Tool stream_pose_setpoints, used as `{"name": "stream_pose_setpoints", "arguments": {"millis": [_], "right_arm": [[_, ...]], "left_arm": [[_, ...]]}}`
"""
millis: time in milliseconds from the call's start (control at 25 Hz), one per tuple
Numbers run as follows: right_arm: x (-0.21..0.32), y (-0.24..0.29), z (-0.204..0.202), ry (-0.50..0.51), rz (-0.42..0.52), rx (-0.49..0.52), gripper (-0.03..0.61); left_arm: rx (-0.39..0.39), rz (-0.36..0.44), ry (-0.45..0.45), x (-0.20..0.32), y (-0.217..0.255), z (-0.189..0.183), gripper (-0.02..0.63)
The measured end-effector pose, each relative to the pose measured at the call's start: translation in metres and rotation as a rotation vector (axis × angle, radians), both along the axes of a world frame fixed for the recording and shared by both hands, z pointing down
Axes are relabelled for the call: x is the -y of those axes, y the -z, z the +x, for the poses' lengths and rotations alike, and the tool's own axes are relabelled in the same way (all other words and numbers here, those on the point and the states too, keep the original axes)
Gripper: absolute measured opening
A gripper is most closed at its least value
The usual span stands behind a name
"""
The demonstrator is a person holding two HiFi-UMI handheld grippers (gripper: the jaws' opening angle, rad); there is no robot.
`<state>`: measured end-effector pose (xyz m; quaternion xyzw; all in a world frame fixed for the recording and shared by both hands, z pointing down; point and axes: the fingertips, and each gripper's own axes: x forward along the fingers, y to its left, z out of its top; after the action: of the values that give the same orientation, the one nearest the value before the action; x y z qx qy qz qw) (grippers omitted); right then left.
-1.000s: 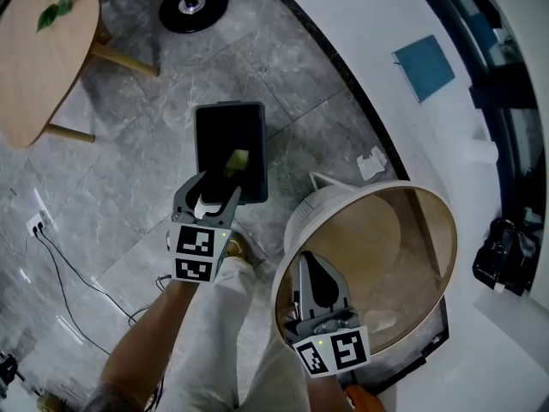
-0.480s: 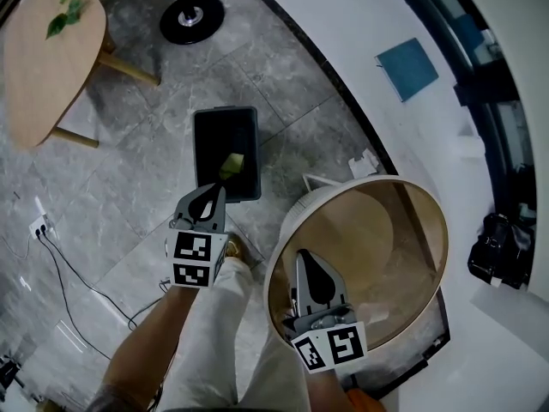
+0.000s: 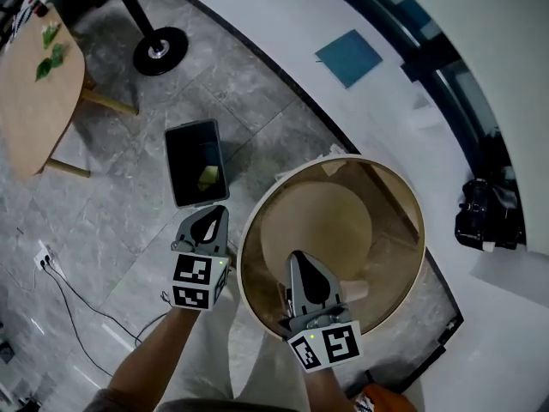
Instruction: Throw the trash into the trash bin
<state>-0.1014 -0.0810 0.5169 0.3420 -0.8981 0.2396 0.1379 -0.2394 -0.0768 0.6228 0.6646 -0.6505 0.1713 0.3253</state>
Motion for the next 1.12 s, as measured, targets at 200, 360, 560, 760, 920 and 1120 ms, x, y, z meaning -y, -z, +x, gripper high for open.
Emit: {"name": "stream_pose_setpoints", "arguments": {"millis": [200, 360, 560, 760, 920, 1120], "right_arm": [[-0.003, 0.03, 0.082, -0.126, 0.042, -0.012, 0.018], [-0.009, 0.053, 0.162, -0.257, 0.068, -0.027, 0.018], [-0.024, 0.067, 0.262, -0.427, 0.082, -0.051, 0.018], [-0.039, 0.068, 0.32, -0.523, 0.074, -0.045, 0.018], [-0.049, 0.064, 0.344, -0.577, 0.067, -0.031, 0.018], [-0.059, 0.056, 0.362, -0.607, 0.052, -0.021, 0.018]], "left_arm": [[-0.023, 0.036, -0.16, 0.014, 0.035, 0.098, 0.023], [-0.05, 0.056, -0.307, 0.022, 0.061, 0.188, 0.023], [-0.105, 0.103, -0.491, 0.021, 0.09, 0.302, 0.023], [-0.097, 0.111, -0.615, 0.013, 0.101, 0.367, 0.025], [-0.063, 0.113, -0.689, 0.007, 0.097, 0.393, 0.025], [-0.053, 0.119, -0.737, 0.002, 0.093, 0.414, 0.142]]}}
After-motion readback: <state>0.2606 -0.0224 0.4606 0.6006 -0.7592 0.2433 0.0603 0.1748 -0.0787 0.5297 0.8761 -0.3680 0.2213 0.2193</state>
